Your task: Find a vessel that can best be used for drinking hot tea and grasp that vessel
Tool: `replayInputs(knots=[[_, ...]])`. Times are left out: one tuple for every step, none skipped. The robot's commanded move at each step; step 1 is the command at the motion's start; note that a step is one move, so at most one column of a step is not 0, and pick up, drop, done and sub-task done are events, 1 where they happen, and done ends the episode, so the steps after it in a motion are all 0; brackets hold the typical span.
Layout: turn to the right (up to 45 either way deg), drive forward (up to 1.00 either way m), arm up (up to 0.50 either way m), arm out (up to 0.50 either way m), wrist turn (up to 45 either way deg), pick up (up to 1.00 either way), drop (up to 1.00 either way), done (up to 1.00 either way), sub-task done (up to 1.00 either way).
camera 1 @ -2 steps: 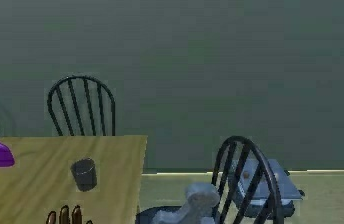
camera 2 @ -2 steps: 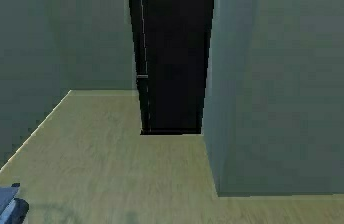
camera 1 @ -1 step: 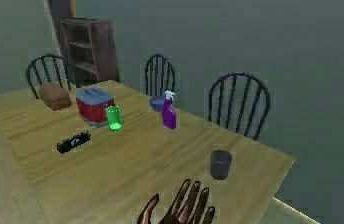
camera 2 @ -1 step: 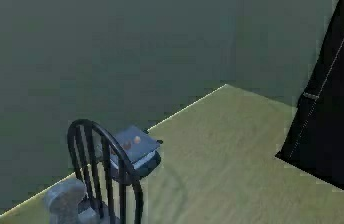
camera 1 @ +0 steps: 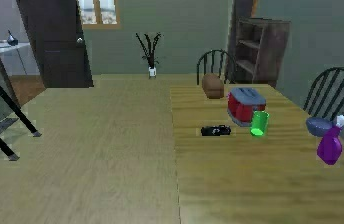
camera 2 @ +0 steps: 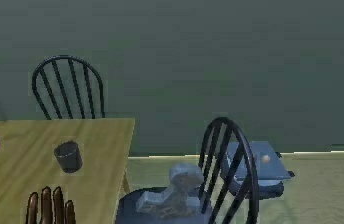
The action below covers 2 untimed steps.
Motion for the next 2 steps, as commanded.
replayInputs(knots=[[-24.0, 0.0, 0.0, 0.0, 0.0, 0.0, 0.0, 0.0, 0.0], [0.0, 0.0, 0.5, 0.0, 0.0, 0.0, 0.0, 0.0, 0.0]])
